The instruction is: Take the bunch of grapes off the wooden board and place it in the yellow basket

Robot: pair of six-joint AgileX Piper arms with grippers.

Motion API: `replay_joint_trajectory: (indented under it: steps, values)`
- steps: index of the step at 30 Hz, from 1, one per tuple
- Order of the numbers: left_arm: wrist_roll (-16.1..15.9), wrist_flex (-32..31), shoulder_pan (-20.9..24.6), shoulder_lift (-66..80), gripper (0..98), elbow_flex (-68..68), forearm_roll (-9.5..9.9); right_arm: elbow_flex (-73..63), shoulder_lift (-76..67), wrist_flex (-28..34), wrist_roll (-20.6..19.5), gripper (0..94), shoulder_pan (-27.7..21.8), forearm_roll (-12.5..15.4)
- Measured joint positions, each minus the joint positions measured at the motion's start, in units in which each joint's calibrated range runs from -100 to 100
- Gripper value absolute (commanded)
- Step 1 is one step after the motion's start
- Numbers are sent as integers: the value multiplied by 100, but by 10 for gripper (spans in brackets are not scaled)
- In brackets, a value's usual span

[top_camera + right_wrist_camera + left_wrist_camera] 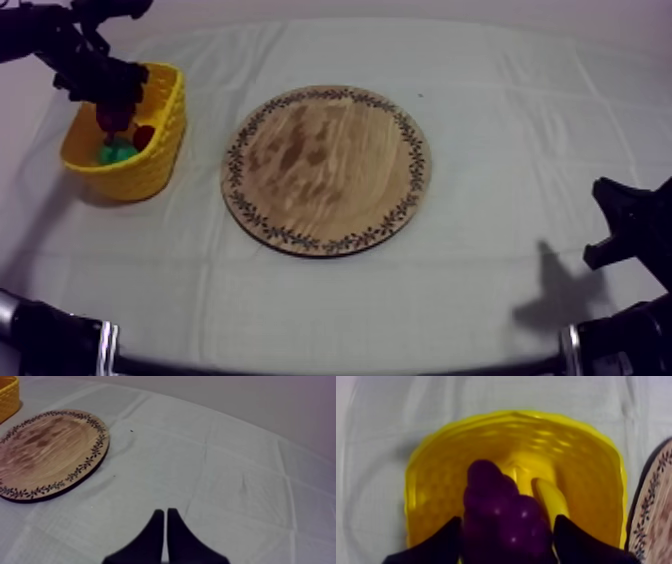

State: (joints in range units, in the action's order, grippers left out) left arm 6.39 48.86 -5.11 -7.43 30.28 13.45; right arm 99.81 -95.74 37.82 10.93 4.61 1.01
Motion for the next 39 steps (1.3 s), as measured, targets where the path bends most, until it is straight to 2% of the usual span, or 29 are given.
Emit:
replay_joint_trajectory:
  steps: [6, 10, 15, 20, 24, 26, 30, 33, 39]
  values:
    - [283, -319, 11, 78, 950, 88, 150, 0, 0, 0, 0, 4, 0, 0]
    - [304, -378, 15, 159, 903, 121, 160, 0, 0, 0, 0, 4, 0, 0]
    - [352, -657, 70, 407, 707, 147, 171, 0, 0, 0, 0, 4, 0, 0]
    - [384, -1316, 198, 898, 476, 356, 171, 0, 0, 0, 0, 4, 0, 0]
    - [418, -1854, 302, 1472, 188, 611, 173, 0, 0, 0, 0, 4, 0, 0]
    - [415, -2096, 335, 1773, 93, 790, 178, 0, 0, 0, 0, 4, 0, 0]
    - [395, -2395, 349, 2480, 23, 1198, 178, 0, 0, 0, 0, 4, 0, 0]
    - [384, -2491, 314, 3108, 8, 1568, 184, 0, 0, 0, 0, 4, 0, 0]
    - [571, -2527, 369, 4405, 1, 2407, 183, 0, 0, 0, 0, 4, 0, 0]
